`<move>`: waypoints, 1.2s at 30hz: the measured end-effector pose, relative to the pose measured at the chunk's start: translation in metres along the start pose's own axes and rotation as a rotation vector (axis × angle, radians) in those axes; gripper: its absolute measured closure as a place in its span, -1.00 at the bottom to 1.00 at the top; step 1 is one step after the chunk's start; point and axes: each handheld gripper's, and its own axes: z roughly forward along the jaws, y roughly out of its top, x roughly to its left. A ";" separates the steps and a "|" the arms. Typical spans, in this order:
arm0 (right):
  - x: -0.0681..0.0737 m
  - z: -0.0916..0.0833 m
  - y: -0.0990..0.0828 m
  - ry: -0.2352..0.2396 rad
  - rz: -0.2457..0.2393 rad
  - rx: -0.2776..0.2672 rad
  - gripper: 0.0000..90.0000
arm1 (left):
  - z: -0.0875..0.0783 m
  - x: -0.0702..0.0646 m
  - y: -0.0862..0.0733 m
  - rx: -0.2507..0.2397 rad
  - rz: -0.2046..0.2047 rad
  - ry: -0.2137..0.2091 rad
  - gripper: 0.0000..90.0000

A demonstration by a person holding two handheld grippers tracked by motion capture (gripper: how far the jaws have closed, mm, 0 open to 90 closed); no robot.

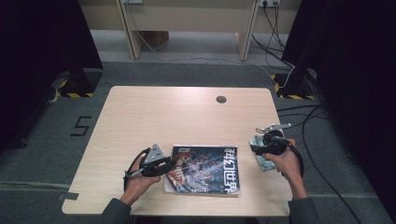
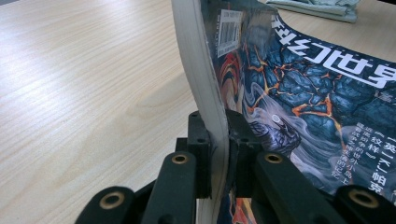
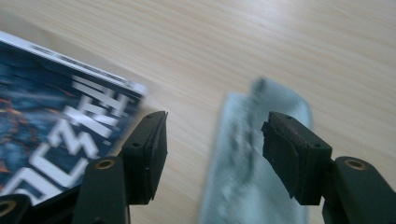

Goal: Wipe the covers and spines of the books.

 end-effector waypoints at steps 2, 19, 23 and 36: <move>-0.009 0.002 -0.007 -0.049 0.005 0.030 -0.09 | 0.000 -0.001 0.001 -0.002 0.002 0.002 0.82; -0.015 0.024 -0.022 -0.066 0.014 0.086 -0.14 | -0.001 -0.001 0.002 0.003 0.010 -0.001 0.80; -0.010 0.031 -0.022 -0.065 -0.001 0.117 -0.16 | -0.001 0.000 0.002 0.003 0.008 -0.001 0.80; 0.001 0.031 -0.020 -0.068 -0.028 0.116 -0.30 | 0.000 0.000 0.002 -0.003 -0.002 -0.005 0.78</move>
